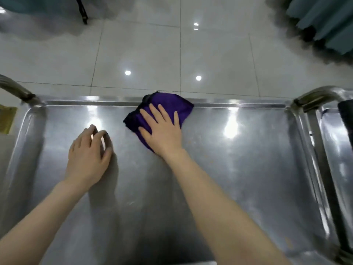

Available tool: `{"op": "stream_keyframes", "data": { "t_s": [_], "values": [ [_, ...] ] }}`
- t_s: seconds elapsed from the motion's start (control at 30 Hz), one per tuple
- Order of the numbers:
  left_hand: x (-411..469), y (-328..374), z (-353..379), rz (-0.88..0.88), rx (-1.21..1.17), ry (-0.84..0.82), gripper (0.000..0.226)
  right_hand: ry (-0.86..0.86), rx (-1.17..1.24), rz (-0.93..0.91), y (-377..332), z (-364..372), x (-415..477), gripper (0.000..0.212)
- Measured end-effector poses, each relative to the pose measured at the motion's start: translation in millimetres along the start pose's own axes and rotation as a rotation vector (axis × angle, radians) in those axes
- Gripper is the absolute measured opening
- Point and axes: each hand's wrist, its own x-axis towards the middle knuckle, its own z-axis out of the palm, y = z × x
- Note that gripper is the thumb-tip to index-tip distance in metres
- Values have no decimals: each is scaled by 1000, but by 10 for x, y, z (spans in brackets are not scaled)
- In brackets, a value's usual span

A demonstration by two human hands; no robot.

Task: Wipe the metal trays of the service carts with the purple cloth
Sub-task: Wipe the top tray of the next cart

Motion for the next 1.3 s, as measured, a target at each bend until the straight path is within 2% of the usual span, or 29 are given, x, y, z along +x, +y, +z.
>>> {"op": "stream_keyframes", "data": {
  "t_s": [0.1, 0.23, 0.33, 0.4, 0.47, 0.53, 0.67, 0.73, 0.83, 1.0, 1.1, 1.2, 1.3],
  "values": [
    [106, 443, 90, 80, 28, 17, 45, 91, -4, 198, 1172, -362, -355, 56],
    [271, 1263, 297, 189, -1, -4, 44, 93, -1, 460, 2835, -943, -809, 57],
    [297, 1710, 437, 136, -32, -44, 49, 78, -1, 604, 3471, -1188, -990, 60],
    [255, 1860, 502, 78, -27, -66, 55, 88, -14, 622, 3403, -1148, -925, 60],
    [216, 1918, 503, 62, -21, -77, 57, 100, 1, 570, 3008, -1016, -771, 60],
    [211, 1923, 459, 58, -26, -100, 57, 81, 10, 406, 2427, -816, -614, 59],
    [70, 1905, 366, 65, 12, -145, 60, -75, -21, 35, 1262, -439, -428, 58],
    [-79, 1895, 349, 30, 13, -167, 62, -120, -25, -15, 1100, -399, -383, 57],
    [-288, 1890, 417, 43, 58, -168, 61, -92, -40, -73, 1482, -484, -450, 57],
    [-310, 2157, 499, -17, 62, -114, 57, 79, -22, 217, 2899, -882, -1067, 58],
    [-342, 2402, 561, 82, 86, -158, 59, 96, -41, 391, 3563, -1104, -1554, 57],
    [-415, 2590, 616, 83, 76, -218, 64, 124, -59, 525, 3580, -1064, -1765, 59],
    [-609, 2566, 595, 93, 24, -239, 62, 148, -12, 657, 3092, -919, -1666, 60]
  ]
}}
